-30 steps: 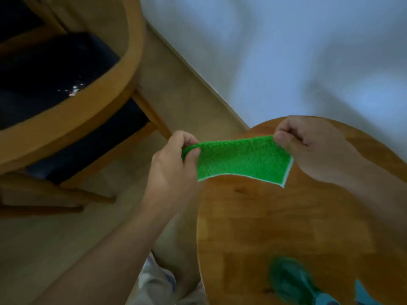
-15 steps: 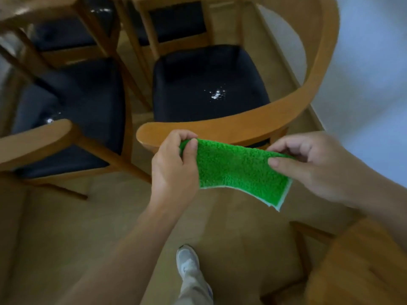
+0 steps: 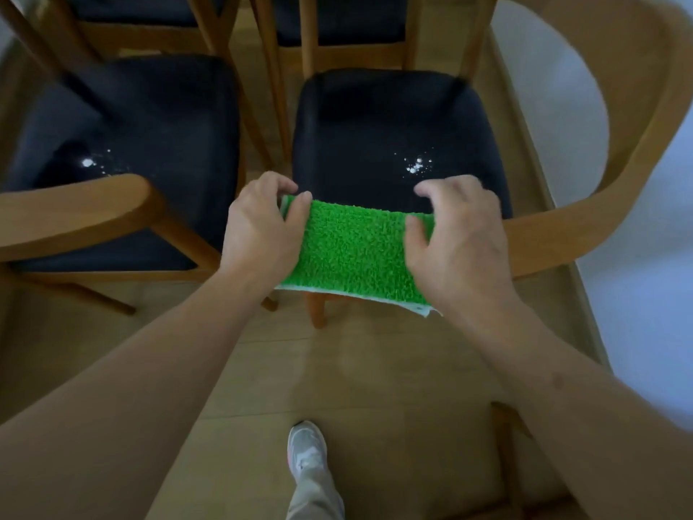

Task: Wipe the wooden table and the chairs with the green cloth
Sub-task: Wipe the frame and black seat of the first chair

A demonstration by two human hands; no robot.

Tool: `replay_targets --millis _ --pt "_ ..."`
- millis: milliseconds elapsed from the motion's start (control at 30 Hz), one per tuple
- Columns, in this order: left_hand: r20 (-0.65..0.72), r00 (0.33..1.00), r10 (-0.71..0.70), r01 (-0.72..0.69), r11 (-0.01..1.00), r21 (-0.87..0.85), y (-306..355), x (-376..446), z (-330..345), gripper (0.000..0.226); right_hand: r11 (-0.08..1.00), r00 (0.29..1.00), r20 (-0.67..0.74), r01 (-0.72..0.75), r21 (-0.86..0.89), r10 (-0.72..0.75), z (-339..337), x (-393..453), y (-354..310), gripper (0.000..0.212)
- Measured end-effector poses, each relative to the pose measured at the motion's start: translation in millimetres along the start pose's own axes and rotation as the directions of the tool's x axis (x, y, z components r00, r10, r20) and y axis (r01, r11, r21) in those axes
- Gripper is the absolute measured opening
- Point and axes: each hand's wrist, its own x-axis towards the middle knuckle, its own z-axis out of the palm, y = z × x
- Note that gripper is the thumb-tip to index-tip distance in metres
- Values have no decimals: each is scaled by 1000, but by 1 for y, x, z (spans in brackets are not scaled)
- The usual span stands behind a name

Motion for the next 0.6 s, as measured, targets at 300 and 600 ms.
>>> replay_targets --millis 300,600 --pt "183 889 -419 456 791 -408 -3 1 4 29 947 924 325 268 -178 -200 62 -7 -59 61" --pt "148 950 -276 312 873 -374 14 9 -6 33 938 924 316 -104 -330 214 15 43 16 48"
